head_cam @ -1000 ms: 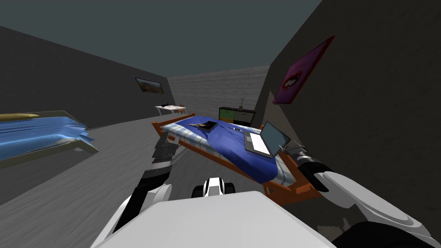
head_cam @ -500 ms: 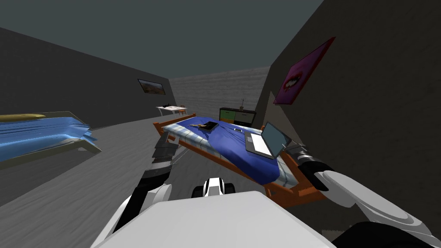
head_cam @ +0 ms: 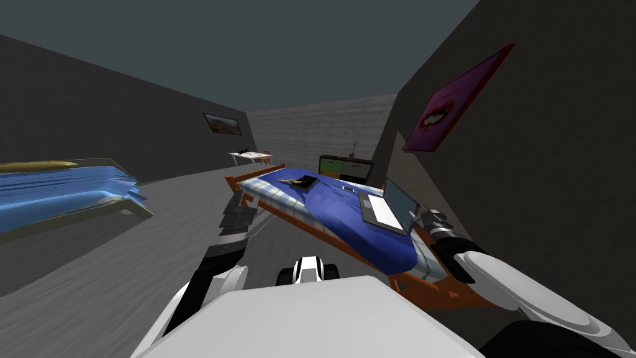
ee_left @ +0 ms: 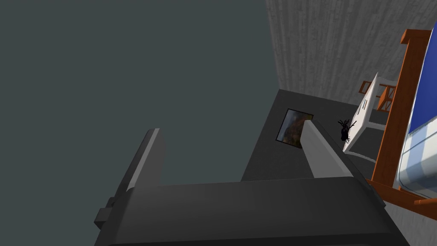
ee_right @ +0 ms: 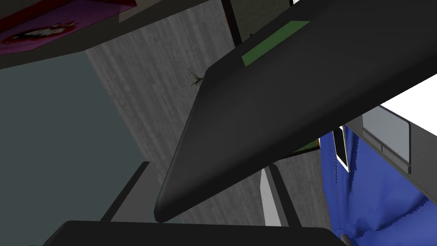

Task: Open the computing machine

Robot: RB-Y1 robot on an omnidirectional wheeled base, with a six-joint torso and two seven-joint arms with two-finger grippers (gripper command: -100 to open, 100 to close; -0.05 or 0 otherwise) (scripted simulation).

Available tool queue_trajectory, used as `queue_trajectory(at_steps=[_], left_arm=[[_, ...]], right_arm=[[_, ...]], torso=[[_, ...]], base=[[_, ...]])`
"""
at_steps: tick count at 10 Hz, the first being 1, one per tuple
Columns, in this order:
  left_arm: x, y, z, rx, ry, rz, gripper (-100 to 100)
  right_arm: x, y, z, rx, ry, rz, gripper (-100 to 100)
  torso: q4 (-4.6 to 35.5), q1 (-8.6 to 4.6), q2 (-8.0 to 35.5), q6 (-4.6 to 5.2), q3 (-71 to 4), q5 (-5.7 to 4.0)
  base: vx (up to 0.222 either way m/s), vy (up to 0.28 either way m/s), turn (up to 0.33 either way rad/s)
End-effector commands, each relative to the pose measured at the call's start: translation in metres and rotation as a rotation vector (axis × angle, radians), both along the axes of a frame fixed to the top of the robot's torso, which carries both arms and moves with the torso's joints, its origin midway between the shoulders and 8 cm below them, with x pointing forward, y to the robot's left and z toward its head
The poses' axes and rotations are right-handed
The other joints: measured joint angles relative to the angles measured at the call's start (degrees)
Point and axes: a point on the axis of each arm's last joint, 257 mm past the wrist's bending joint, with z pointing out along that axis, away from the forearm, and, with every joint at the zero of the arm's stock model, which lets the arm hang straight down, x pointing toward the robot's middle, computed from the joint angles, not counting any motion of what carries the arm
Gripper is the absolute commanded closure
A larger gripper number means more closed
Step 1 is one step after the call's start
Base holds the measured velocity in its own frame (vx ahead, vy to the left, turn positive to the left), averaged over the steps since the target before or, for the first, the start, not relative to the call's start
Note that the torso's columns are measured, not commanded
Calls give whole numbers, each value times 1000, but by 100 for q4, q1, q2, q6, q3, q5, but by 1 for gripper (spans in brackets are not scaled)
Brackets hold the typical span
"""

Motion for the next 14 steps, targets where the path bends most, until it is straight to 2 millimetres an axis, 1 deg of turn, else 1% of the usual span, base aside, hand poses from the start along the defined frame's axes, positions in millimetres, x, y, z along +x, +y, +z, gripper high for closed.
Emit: queue_trajectory(at_steps=[1,2,3,8,13,14], left_arm=[[0,0,0,0,0,0,0],[0,0,0,0,0,0,0],[0,0,0,0,0,0,0],[0,0,0,0,0,0,0],[0,0,0,0,0,0,0],[0,0,0,0,0,0,0]], right_arm=[[-8,2,-4,-96,49,-9,100],[-10,3,-5,-131,66,-11,100],[-9,2,-6,-103,56,-8,100],[-23,3,-33,-288,163,-48,100],[-36,10,-55,-471,260,-73,100],[-36,9,-55,-441,251,-70,100]], torso=[[2,8,1,-2,0,6],[4,19,0,-2,-2,13],[6,26,1,-3,-3,19],[3,32,-9,-9,-9,21],[10,41,6,-5,0,26],[11,43,8,-6,2,27]], base=[[39,63,33],[33,59,34],[13,26,8],[18,34,63],[25,38,61],[11,16,17]])
